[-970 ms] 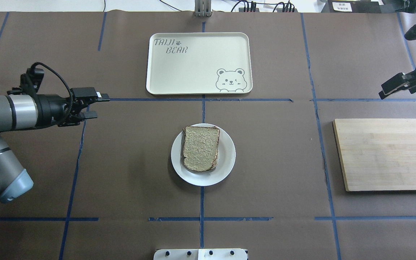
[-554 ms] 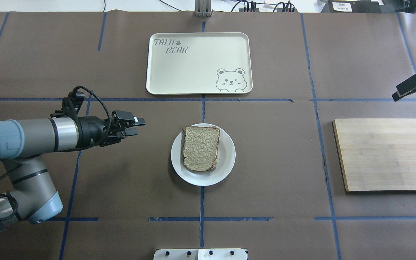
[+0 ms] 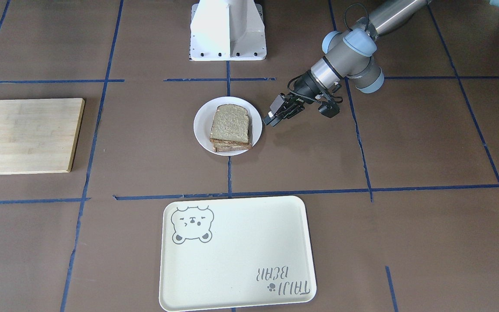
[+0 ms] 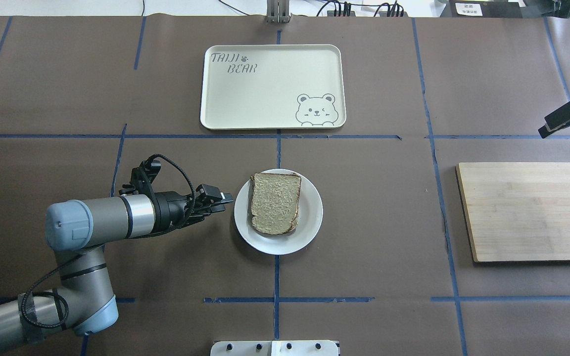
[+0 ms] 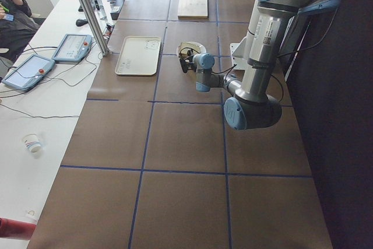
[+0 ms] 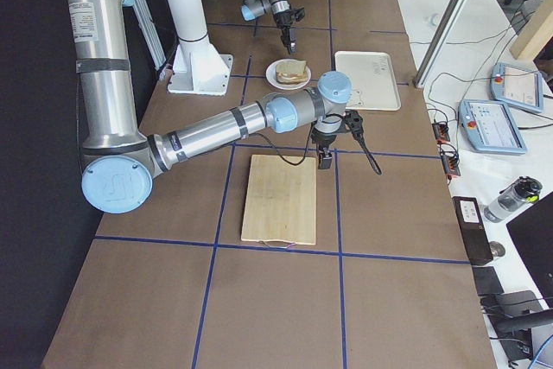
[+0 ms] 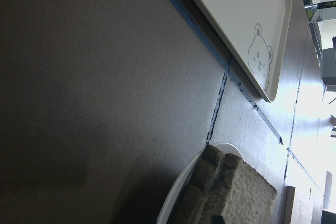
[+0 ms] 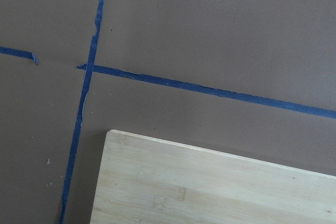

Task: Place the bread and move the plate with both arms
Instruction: 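Move the left gripper to the plate rim nearest the robot and grip it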

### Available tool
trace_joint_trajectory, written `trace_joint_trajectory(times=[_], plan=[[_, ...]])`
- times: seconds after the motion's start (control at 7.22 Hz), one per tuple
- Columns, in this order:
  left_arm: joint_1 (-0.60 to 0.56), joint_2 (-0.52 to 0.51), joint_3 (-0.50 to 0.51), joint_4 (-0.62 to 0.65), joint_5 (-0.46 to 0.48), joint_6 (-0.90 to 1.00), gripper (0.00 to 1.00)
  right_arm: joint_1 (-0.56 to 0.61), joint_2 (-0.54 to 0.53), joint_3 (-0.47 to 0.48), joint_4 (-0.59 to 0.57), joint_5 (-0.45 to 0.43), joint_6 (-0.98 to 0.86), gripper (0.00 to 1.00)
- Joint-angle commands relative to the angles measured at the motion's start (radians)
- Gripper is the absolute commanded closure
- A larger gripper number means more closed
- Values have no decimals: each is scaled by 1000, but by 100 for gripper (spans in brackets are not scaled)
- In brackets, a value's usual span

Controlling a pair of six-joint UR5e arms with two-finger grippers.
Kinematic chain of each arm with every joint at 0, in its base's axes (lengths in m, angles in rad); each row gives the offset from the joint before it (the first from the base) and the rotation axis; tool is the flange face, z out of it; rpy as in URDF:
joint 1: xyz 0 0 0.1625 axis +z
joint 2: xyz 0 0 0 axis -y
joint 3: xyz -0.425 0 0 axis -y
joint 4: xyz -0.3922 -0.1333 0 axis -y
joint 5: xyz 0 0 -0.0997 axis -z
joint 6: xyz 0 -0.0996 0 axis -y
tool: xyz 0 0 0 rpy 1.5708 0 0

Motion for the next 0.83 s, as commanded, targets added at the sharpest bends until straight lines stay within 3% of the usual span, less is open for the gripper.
trace_joint_trajectory(times=[0.0, 0.69], plan=[[24, -30, 27, 4, 4, 1, 58, 3, 3, 1, 0, 0, 3, 0], [41, -63, 59, 9, 4, 1, 59, 4, 5, 1, 0, 0, 3, 0]])
